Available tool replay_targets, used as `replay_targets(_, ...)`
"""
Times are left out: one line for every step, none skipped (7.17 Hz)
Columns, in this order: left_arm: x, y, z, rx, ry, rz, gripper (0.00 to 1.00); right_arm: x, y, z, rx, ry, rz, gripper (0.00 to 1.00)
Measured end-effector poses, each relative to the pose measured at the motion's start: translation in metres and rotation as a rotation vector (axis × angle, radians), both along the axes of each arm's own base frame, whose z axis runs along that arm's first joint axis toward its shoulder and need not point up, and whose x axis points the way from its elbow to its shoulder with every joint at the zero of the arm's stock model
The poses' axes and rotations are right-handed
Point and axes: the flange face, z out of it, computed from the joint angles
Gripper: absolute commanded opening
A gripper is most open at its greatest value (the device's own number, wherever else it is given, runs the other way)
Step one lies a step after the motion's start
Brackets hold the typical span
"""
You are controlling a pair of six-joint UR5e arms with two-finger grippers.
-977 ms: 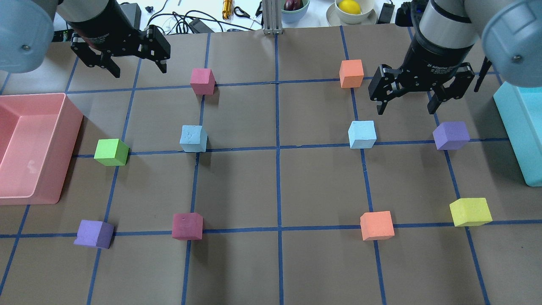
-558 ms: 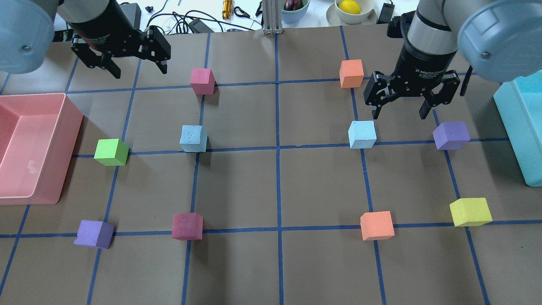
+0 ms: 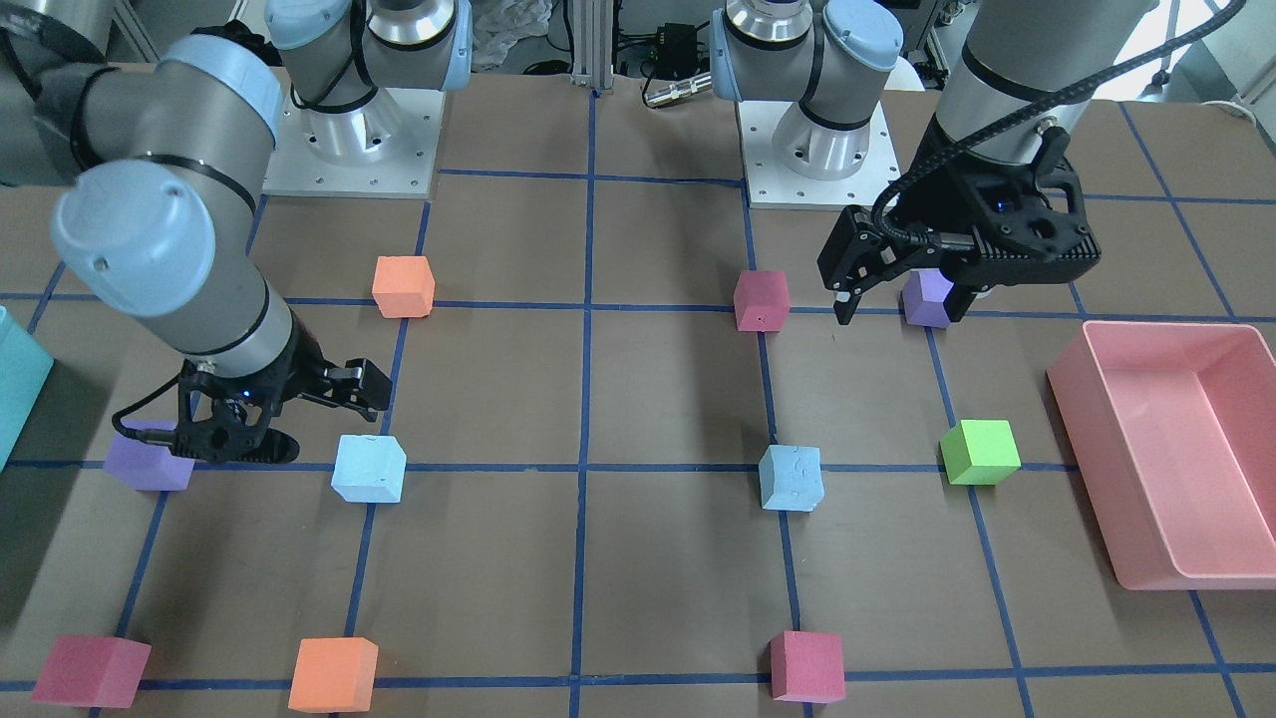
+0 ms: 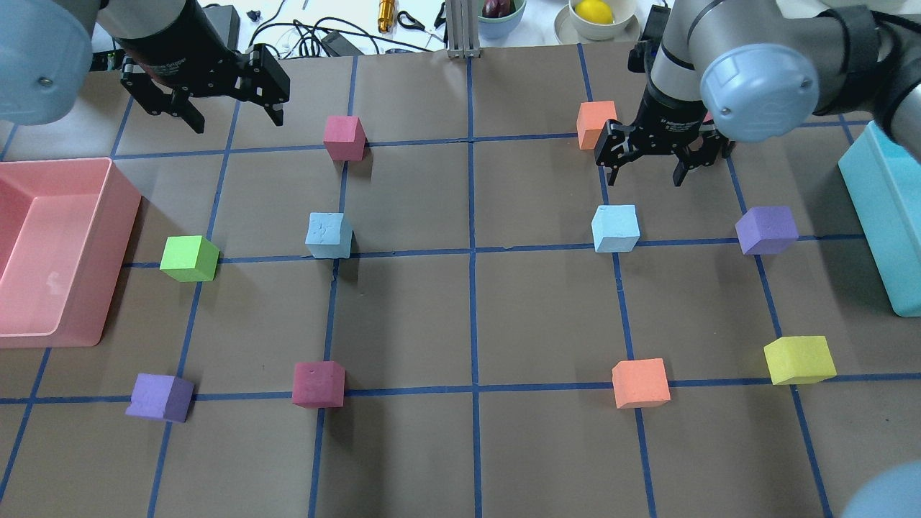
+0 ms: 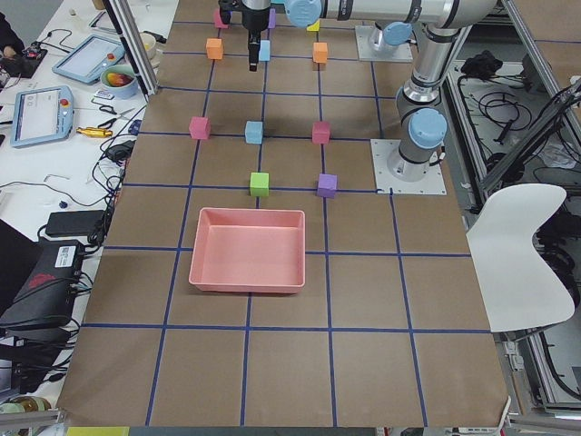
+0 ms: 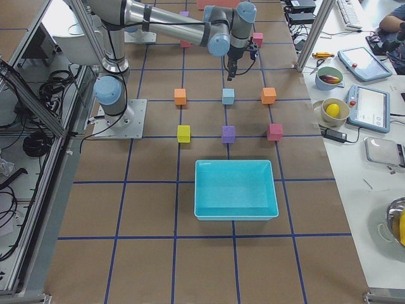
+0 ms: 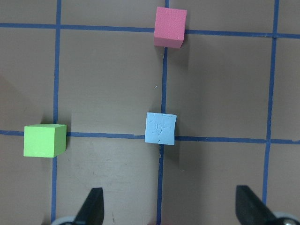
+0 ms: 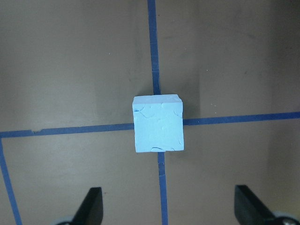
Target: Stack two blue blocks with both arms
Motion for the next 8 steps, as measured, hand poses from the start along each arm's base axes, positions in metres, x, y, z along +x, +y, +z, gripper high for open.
replay_targets(0.000,0.000,0.000,0.000,0.000,-0.001,1.00,0.000,-0.013,-0.028,0.009,-0.001,0.001,1.00)
replay_targets(0.000,0.000,-0.001,0.001,0.000,-0.002,1.00,0.000,-0.020,-0.049,0.023,-0.003,0.003,1.00)
replay_targets(0.000,0.000,-0.001,0.001,0.000,-0.004,1.00,0.000,-0.023,-0.066,0.045,-0.005,0.005,1.00)
replay_targets(0.000,0.000,0.000,0.000,-0.001,-0.005,1.00,0.001,-0.022,-0.082,0.072,-0.012,0.006,1.00)
replay_targets(0.000,0.000,-0.001,0.000,-0.001,-0.006,1.00,0.003,-0.017,-0.097,0.096,-0.021,0.006,1.00)
replay_targets(0.000,0.000,-0.001,0.002,-0.001,-0.006,1.00,0.003,-0.012,-0.108,0.108,-0.025,0.007,1.00)
replay_targets(0.000,0.000,-0.001,0.003,0.000,-0.007,1.00,0.004,-0.009,-0.115,0.102,-0.027,0.010,0.92)
replay_targets(0.000,0.000,-0.001,0.003,0.000,-0.007,1.00,0.003,-0.010,-0.116,0.073,-0.027,0.013,0.51)
